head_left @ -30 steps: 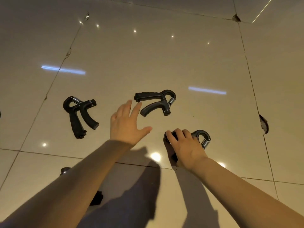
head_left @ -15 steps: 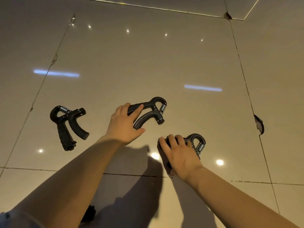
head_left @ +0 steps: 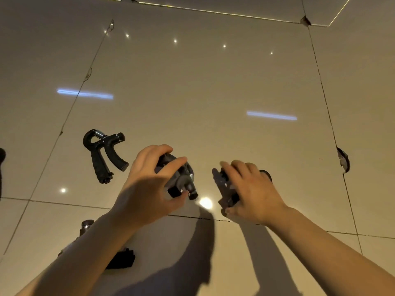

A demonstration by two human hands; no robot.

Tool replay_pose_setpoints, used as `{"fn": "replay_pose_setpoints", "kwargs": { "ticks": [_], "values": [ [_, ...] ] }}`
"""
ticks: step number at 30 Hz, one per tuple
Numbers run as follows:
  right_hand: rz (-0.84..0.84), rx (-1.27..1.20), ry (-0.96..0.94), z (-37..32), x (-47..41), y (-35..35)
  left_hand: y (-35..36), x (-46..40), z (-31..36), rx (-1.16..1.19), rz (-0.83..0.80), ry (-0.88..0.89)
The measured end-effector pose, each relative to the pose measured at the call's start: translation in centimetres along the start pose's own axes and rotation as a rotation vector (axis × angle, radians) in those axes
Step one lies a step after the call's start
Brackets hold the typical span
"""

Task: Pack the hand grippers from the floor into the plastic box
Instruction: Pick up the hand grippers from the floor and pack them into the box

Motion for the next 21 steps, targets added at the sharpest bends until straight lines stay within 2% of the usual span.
{"fn": "replay_pose_setpoints", "kwargs": {
  "ticks": [4, 6, 10, 13, 16, 19, 21],
  "values": [
    [0.302, -0.447, 0.190, 1.7, 2.6, -3.8, 0.1, -0.1, 2.1, -0.014, 0.021, 0.071],
    [0.367, -0.568, 0.275, 2.4, 3.7, -3.9, 0.8, -0.6, 2.7, -0.023, 0.046, 0.075],
    [0.406, -0.663, 0.336, 3.4, 5.0, -3.6, 2.2, -1.6, 3.2, 0.034, 0.068, 0.074],
    [0.381, -0.529, 0.386, 3.9, 5.6, -3.9, 2.4, -2.1, 3.4, 0.025, 0.058, 0.089],
    [0.403, -0.327, 0.471, 4.5, 6.0, -4.4, 2.2, -2.1, 4.1, -0.060, 0.118, 0.153],
    [0.493, -0.174, 0.398, 4.4, 5.7, -4.3, 2.8, -1.4, 4.9, -0.172, 0.171, 0.244],
    [0.531, -0.178, 0.367, 4.2, 5.5, -3.8, 3.3, -1.1, 5.1, -0.220, 0.178, 0.253]
  ]
}}
Point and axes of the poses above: each hand's wrist, its own x-axis away from the middle knuckle, its own y-axis out of the palm, z = x × y, the point moved 5 cm from there along -x, towards the middle knuckle, and after that the axes turned 7 degrees about -y, right-handed, at the moved point
